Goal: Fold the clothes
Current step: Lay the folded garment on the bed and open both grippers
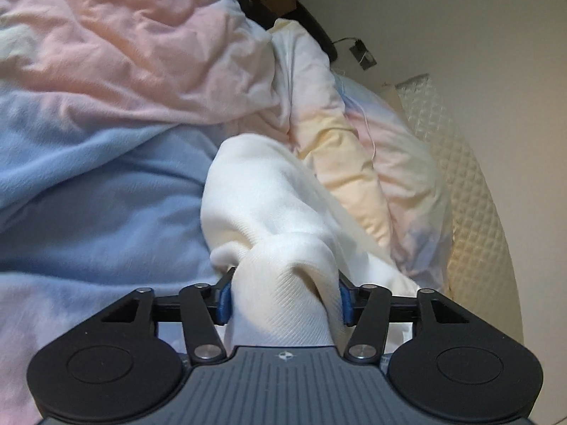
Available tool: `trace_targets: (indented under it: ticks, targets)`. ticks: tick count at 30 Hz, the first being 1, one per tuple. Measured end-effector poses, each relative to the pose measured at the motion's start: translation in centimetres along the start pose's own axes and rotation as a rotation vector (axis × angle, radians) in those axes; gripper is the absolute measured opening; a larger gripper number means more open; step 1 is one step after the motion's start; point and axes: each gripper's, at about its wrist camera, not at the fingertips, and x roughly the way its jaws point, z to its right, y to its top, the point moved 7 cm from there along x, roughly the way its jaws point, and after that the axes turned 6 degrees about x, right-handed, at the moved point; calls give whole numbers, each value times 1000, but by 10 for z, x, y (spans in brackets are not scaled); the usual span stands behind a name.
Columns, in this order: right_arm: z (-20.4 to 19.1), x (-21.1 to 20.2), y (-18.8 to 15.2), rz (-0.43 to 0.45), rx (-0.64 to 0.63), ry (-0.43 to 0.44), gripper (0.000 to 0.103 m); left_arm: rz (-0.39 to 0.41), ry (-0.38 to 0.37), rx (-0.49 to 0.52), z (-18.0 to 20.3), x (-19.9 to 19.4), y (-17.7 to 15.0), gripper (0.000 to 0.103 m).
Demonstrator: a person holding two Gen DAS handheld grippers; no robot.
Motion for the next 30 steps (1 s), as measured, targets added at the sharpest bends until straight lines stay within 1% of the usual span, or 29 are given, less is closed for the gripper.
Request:
trace_targets:
  ticks: [1, 2, 3, 4, 5, 6, 8, 9, 10, 11, 12, 15, 20, 24, 28, 30]
  targets:
    - [0, -2, -1, 1, 4, -6, 43, -8, 1, 8, -3, 0, -2, 63]
    - [-1, -3, -2, 2, 4, -17, 47, -16, 2, 17, -5, -1, -4, 63]
    - [-3, -5, -4, 2, 1, -31, 48, -19, 14, 39, 0, -7, -5, 67]
    - [-5, -7, -5, 2, -5, -51, 53, -22, 26, 60, 5, -13, -6, 74]
    - [-8, -10, -7, 3, -16, -77, 59, -20, 36, 79, 10, -22, -7, 78]
    - [-11, -14, -7, 9, -31, -100, 61, -19, 47, 98, 15, -31, -8, 82]
    - [-17, -29, -6, 42, -64, -131, 71, -12, 61, 141, 27, -49, -10, 83]
    - [-20, -38, -6, 60, -80, -141, 73, -7, 65, 165, 34, -59, -11, 86]
    - [-25, -48, -7, 74, -96, -146, 78, -2, 69, 190, 41, -68, -13, 91]
    - [-30, -56, -8, 85, -115, -152, 82, 8, 75, 224, 50, -79, -15, 93]
    - [-36, -65, -9, 96, -135, -159, 82, 17, 81, 259, 59, -90, -16, 94]
    - [-58, -88, -15, 117, -223, -180, 82, 51, 95, 354, 90, -122, -23, 101]
    - [-103, -125, -36, 183, -404, -221, 82, 124, 102, 490, 146, -177, -37, 103]
    - [-142, -153, -64, 249, -545, -244, 82, 181, 122, 596, 187, -217, -53, 103]
    - [-171, -176, -99, 286, -645, -234, 81, 193, 158, 658, 208, -245, -78, 103]
    - [-183, -186, -116, 301, -686, -225, 81, 205, 188, 689, 214, -260, -91, 103]
